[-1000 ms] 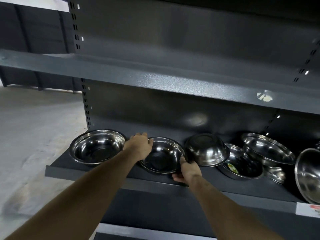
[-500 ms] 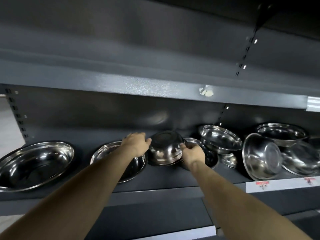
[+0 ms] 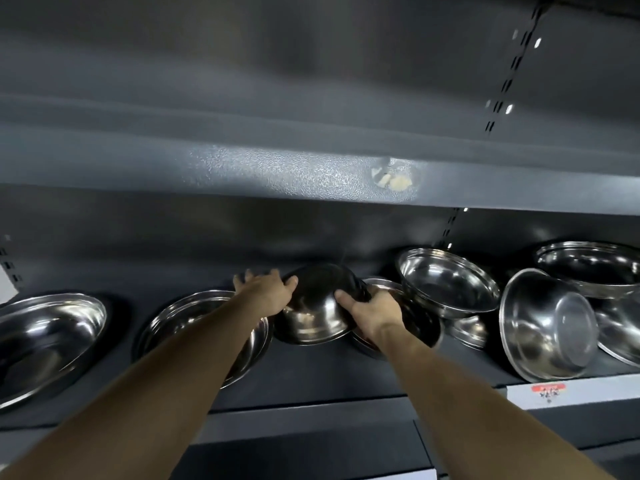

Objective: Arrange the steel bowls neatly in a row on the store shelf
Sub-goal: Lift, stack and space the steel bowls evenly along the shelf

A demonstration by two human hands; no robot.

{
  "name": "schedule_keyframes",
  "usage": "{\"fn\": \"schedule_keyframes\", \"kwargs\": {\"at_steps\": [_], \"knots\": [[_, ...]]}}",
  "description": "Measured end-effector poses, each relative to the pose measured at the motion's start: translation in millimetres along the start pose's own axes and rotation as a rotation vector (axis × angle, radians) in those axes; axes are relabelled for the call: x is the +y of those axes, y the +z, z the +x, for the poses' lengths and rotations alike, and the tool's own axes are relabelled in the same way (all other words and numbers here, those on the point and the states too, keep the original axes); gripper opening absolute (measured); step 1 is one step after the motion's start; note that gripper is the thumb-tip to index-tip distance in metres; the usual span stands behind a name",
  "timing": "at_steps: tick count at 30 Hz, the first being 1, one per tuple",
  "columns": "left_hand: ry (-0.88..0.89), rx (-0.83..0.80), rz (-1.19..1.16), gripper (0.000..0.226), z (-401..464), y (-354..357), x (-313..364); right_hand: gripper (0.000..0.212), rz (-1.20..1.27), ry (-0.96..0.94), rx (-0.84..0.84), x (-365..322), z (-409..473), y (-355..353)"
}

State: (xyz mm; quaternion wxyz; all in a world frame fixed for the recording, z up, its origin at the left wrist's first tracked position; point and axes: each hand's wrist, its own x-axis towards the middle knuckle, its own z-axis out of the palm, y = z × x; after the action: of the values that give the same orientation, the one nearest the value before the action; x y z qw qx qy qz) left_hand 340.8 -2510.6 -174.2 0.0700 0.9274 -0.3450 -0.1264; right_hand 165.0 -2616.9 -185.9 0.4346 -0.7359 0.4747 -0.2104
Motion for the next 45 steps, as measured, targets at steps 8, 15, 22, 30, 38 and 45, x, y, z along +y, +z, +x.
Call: {"fn": "schedule_keyframes", "kwargs": {"at_steps": [8,15,22,30,38,45], "knots": [[0.011,0.002,-0.109,0.07,21,15,11,0.072,-0.1,-0.068,0.032,0,-2,4],[0.031,0.131,-0.274,0.066,16,6,18,0.078,-0.119,-0.081,0.189,-13,-13,-3],[0.037,0.299,-0.468,0.061,-5,-13,27,0.09,-0.191,-0.16,0.257,-15,-32,-24],[0.16,0.374,-0.753,0.051,-43,-30,28,0.08,-0.019,-0.317,0.296,-12,-65,-27],[0.013,0.288,-1.284,0.073,-93,-44,27,0.053,0.428,-0.189,0.333,-25,-103,-34],[-0.1,0.232,-1.273,0.078,-145,-36,31,0.053,0.73,0.039,0.321,-18,-123,-53]]}}
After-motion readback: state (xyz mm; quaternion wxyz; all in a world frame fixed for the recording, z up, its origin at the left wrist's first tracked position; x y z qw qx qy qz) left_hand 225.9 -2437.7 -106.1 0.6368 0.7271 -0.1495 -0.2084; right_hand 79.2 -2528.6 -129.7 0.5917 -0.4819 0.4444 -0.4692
